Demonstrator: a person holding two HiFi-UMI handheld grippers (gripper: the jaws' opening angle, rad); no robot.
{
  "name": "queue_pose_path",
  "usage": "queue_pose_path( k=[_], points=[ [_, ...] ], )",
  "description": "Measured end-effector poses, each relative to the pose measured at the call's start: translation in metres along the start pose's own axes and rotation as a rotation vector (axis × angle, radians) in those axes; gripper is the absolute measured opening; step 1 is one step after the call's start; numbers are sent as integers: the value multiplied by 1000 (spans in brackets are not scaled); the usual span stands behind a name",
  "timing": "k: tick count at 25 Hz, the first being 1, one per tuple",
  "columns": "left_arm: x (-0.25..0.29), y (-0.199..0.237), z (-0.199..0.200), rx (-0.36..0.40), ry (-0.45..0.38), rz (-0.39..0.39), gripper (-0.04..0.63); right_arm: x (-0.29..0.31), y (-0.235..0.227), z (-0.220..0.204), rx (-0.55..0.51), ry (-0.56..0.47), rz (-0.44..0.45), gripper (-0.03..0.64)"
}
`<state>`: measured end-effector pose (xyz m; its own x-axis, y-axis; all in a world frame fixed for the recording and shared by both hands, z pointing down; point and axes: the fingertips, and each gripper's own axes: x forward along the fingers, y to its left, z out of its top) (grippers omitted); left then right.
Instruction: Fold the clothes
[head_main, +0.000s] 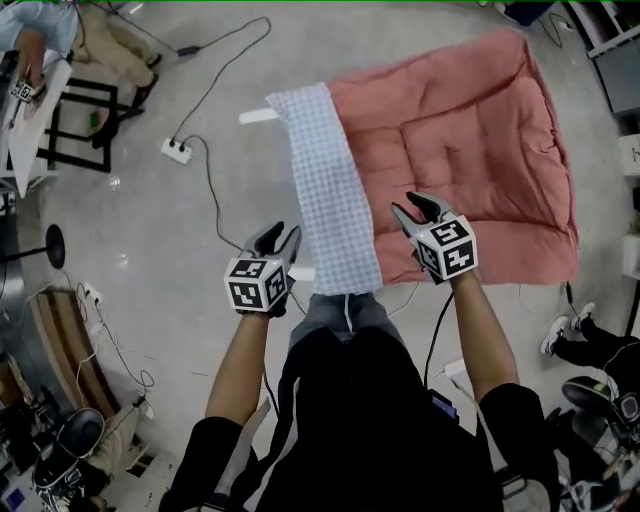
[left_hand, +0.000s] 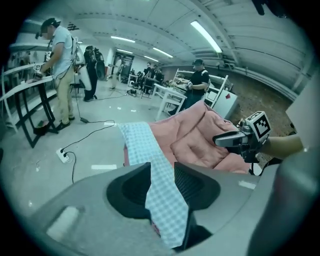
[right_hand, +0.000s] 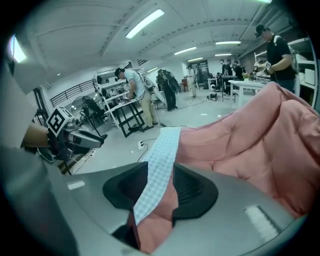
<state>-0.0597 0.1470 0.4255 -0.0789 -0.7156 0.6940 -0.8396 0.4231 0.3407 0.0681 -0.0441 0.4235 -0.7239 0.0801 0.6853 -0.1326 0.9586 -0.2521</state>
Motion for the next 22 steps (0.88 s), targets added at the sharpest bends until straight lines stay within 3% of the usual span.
queue_pose_path(
  k=[9,18,22],
  points=[
    [42,60,-45,-162,19,-42,181,93,10,-22,20,145,48,203],
    [111,114,-65,-287,-40,-141,227,175,-5,-53,116,173,62,270],
    [143,119,-83,-327,-32,-181,238,208,-5,-74,188,184,109,313]
  ],
)
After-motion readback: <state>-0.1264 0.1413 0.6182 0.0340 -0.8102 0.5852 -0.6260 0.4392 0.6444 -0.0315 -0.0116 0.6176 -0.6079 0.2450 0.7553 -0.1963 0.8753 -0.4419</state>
